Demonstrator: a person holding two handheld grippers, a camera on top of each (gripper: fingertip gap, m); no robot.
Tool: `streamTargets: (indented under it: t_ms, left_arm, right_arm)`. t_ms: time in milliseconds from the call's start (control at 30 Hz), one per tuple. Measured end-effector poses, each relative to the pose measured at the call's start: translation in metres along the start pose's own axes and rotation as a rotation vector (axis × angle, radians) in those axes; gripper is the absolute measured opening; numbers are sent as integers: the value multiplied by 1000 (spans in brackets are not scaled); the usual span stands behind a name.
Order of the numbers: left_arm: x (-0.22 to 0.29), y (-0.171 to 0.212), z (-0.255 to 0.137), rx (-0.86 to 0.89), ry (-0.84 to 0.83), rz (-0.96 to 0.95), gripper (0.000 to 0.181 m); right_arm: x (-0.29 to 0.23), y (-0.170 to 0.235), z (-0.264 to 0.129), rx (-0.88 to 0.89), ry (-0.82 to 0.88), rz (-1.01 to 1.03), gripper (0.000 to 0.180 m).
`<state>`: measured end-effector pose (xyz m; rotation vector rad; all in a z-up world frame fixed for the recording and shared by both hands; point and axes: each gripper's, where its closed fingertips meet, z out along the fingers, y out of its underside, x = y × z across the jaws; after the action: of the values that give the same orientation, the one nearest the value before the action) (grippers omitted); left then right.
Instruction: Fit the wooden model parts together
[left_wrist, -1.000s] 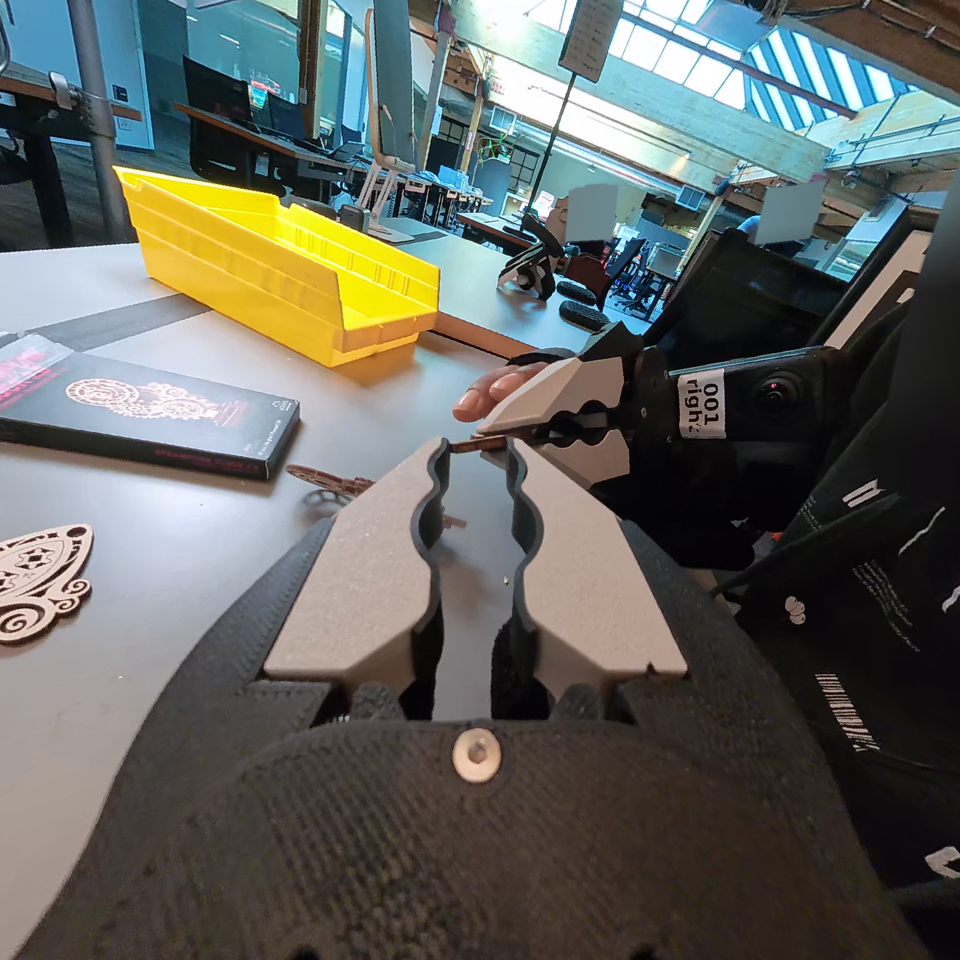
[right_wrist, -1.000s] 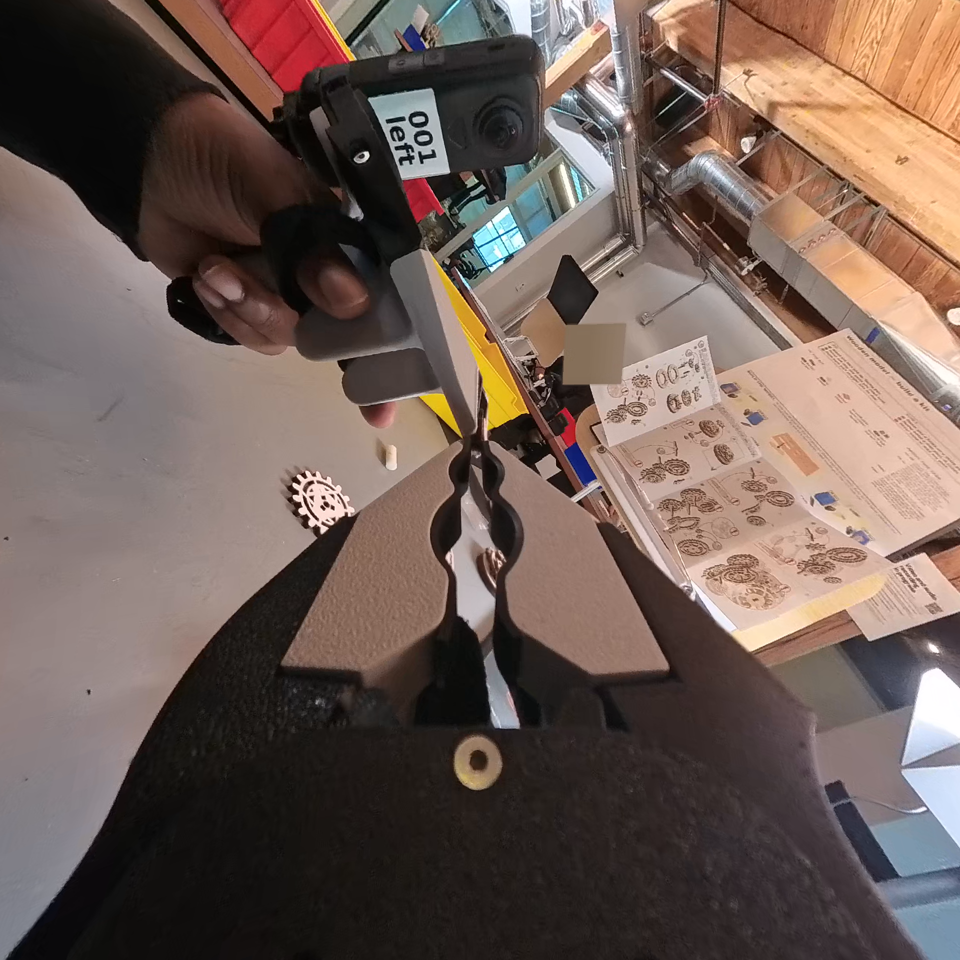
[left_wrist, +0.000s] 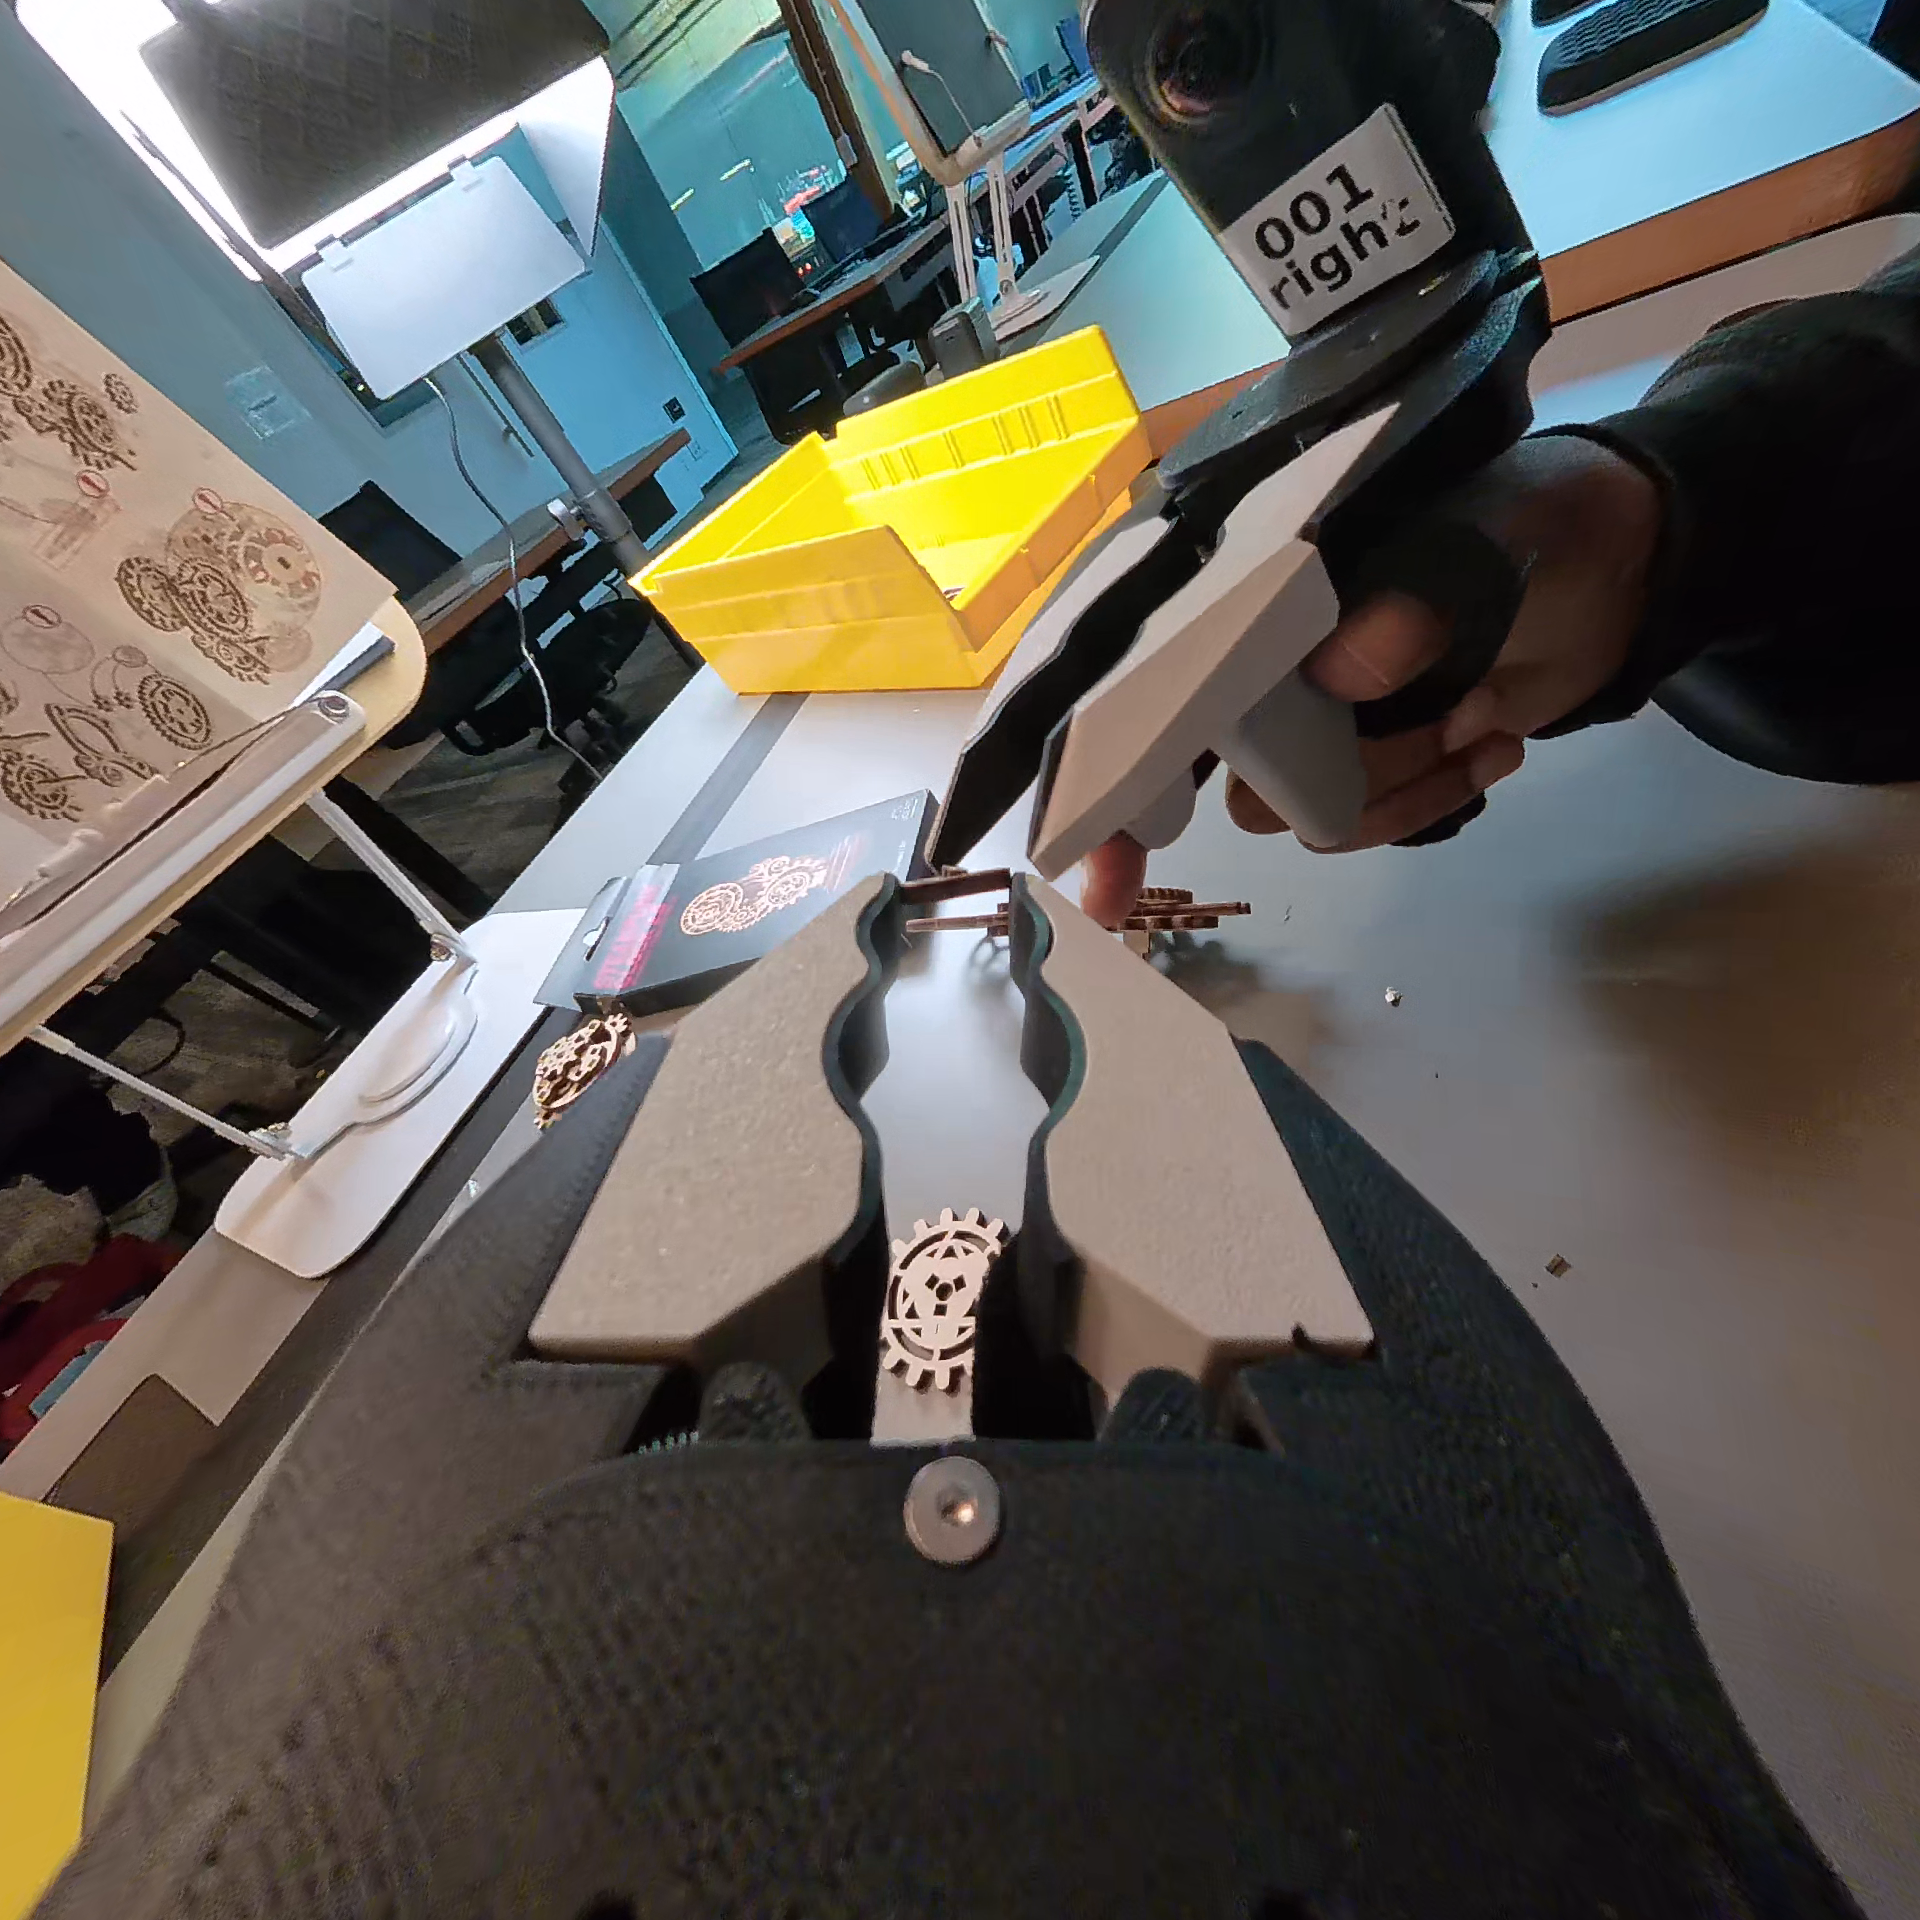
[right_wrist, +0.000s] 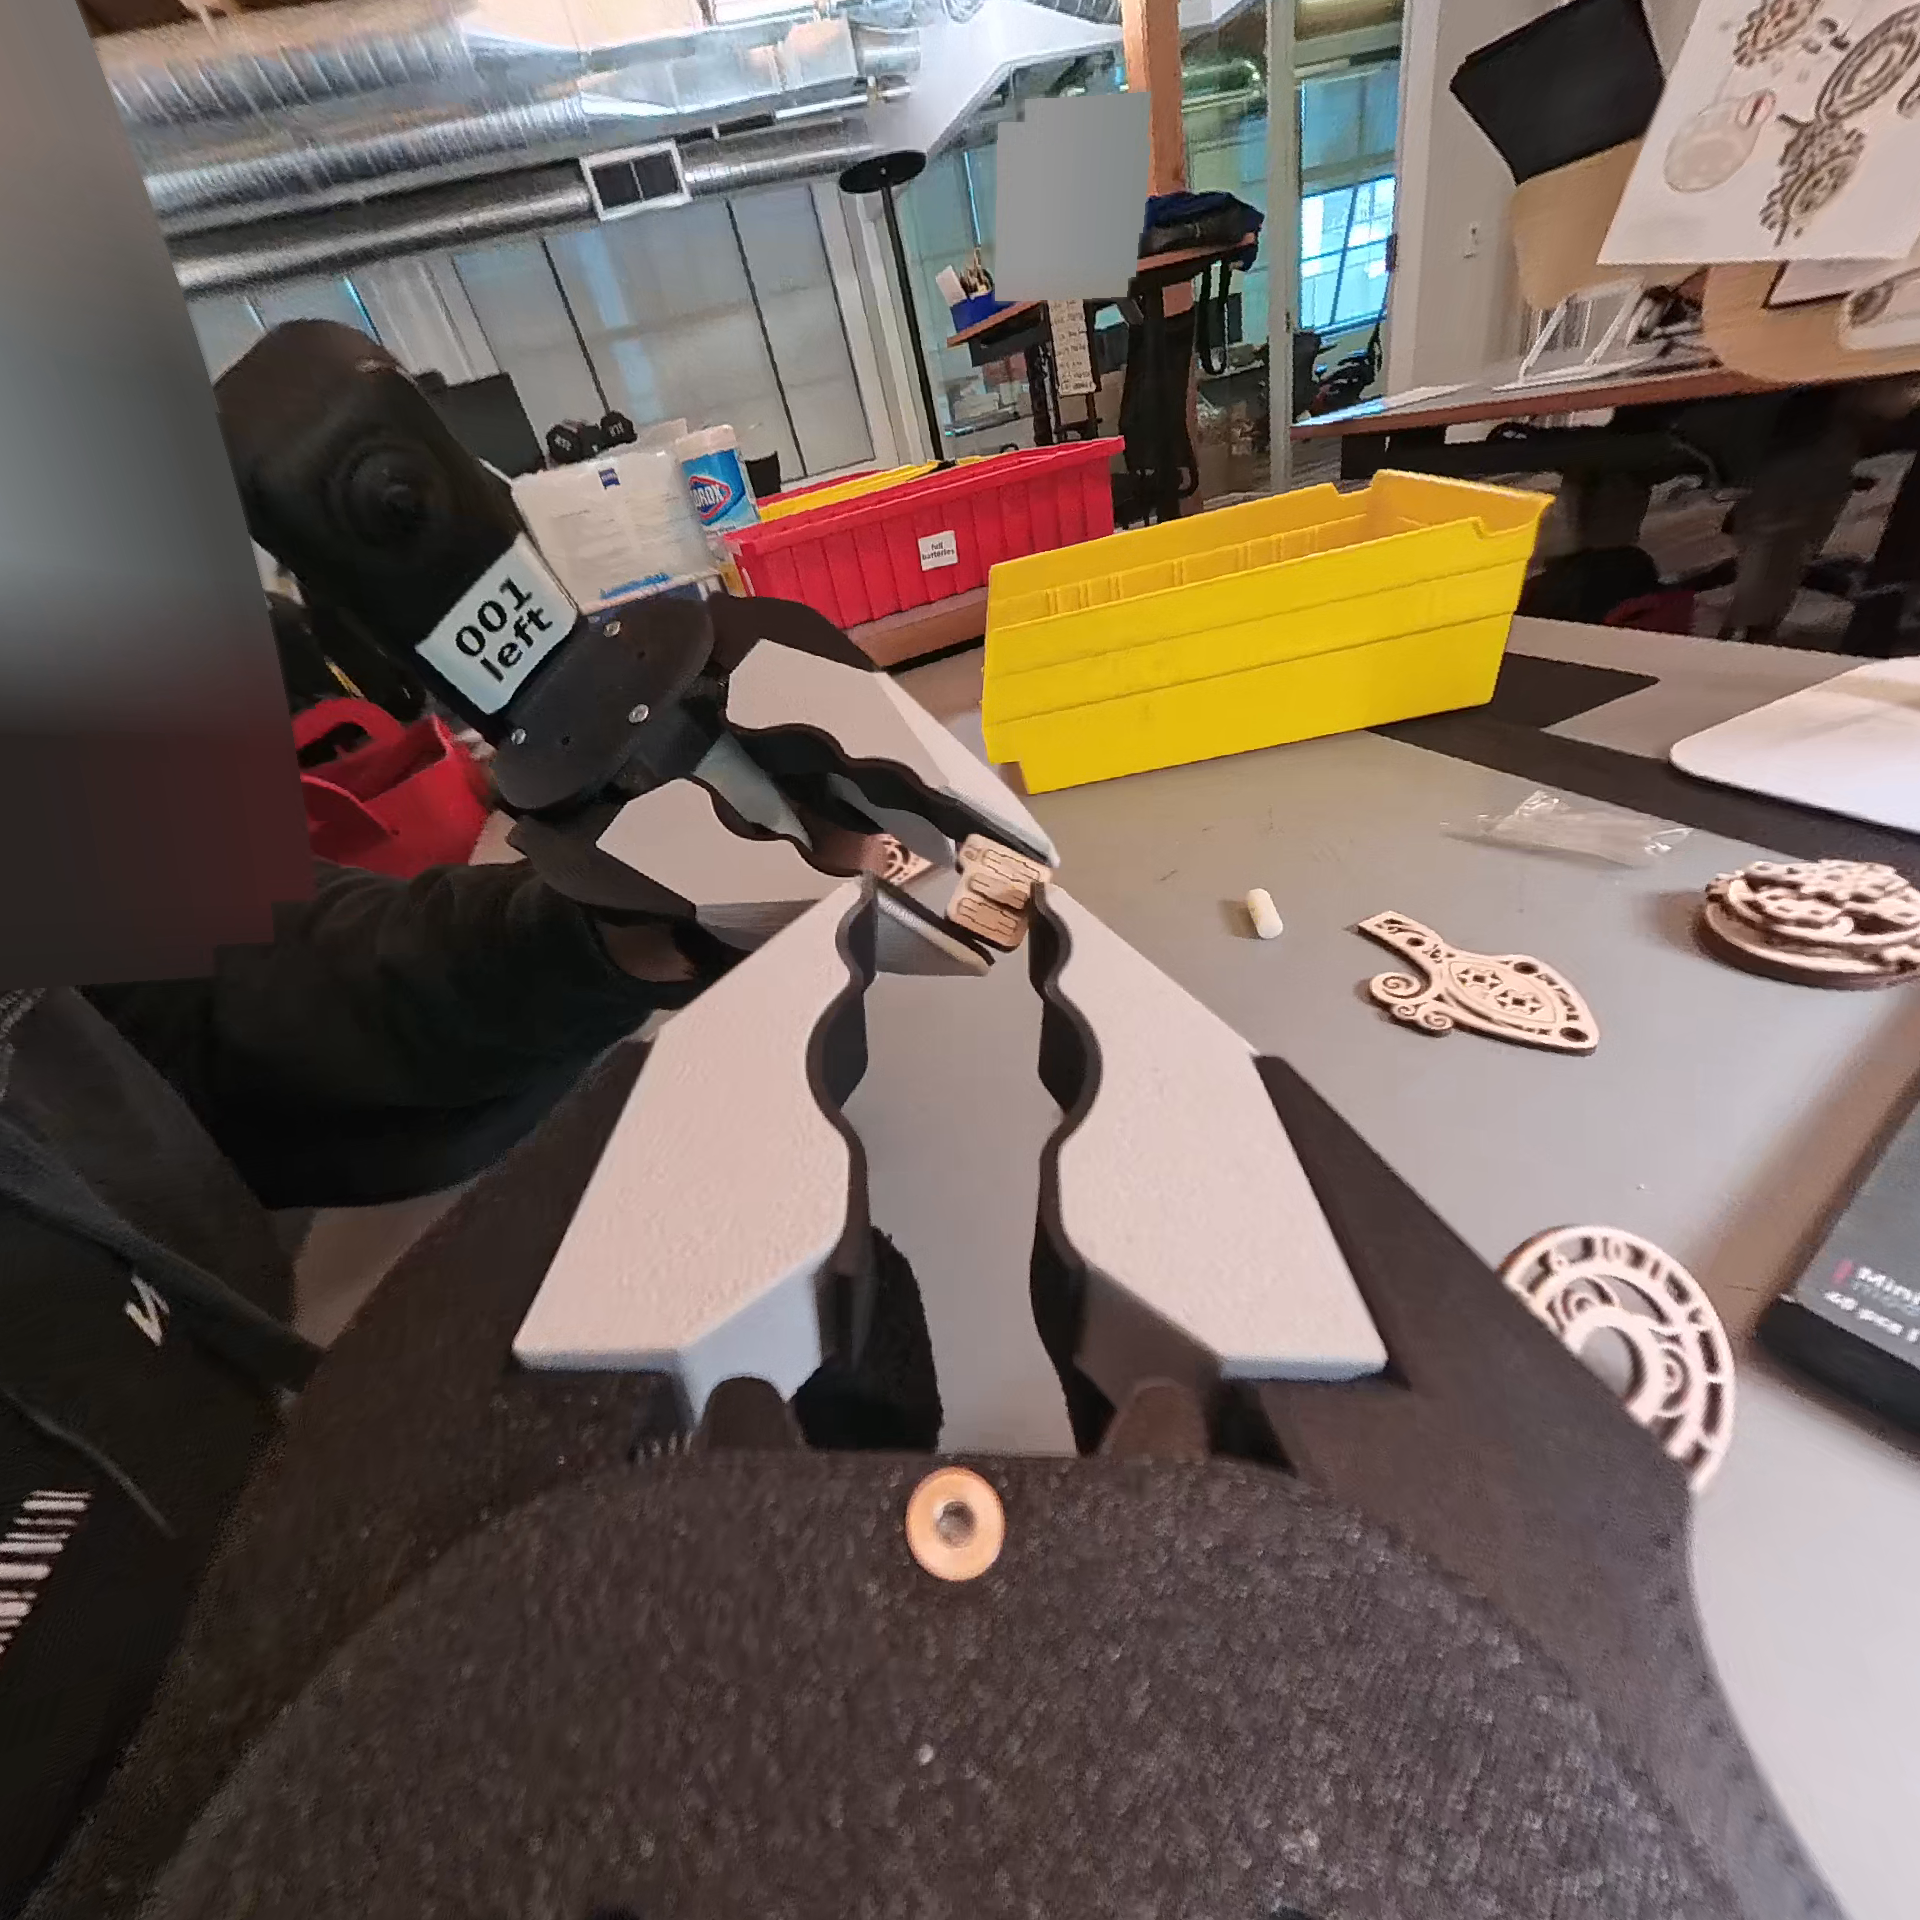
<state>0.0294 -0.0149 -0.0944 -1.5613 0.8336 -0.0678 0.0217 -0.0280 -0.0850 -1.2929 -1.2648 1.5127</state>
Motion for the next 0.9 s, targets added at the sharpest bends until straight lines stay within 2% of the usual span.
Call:
streamTargets:
  t_ms: [233,300,400,467,633,733,900]
  left_arm:
    - [0,1,1,-16,1,-3,19]
    - [0,19,6,-116,-1,7,18]
    - [1,13,8,-73,9,-55,18]
    - [-4,14,5,-79,-6,-57,18]
    - [-1,20,8,-124,-17,-3,18]
    - [3,22,10,-151,-26,38,18]
    - [1,21,10,-152,-40,46,18]
  right_arm:
    - [4,-5,-3,70,-42,181,19]
    - [-13,-16,-6,135,-164,214,0]
    - [-18,-3,4,48,-99,79,0]
    - [-11,-7,-1,66,-97,100,1]
    - [8,2,-1,1,29,35,23]
    - [15,13,4,-62,93,-5,21]
    - [19,14,3,-70,122,6,17]
